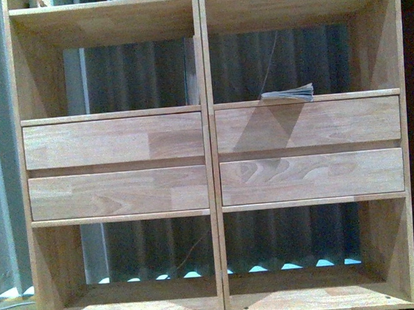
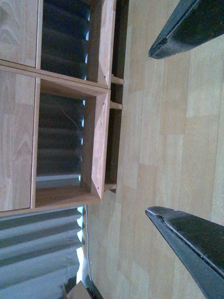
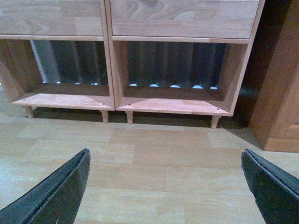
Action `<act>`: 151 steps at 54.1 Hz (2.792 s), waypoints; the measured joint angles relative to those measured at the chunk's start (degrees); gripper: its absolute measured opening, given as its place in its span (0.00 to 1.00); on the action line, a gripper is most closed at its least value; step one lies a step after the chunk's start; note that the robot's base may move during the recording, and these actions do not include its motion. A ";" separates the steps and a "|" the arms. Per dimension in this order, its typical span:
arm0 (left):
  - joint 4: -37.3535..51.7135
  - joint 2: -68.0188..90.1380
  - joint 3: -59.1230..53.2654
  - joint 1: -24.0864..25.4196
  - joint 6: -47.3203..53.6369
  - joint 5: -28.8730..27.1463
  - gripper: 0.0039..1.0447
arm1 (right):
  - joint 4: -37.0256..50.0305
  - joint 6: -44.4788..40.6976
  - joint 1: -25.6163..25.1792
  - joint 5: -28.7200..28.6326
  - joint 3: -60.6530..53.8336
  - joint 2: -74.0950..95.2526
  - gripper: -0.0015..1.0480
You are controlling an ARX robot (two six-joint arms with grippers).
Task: Organize books on shelf
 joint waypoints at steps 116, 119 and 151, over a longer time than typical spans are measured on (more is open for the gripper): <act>0.00 0.00 0.00 0.00 0.00 -0.02 0.93 | 20.20 31.04 -5.64 -21.03 21.44 43.80 0.93; 0.00 0.00 0.00 0.00 0.00 -0.02 0.93 | 24.83 38.32 -4.35 -19.34 28.15 53.86 0.93; 0.02 0.00 0.00 0.00 0.00 -0.02 0.93 | 19.54 59.78 1.53 -6.60 70.99 93.42 0.93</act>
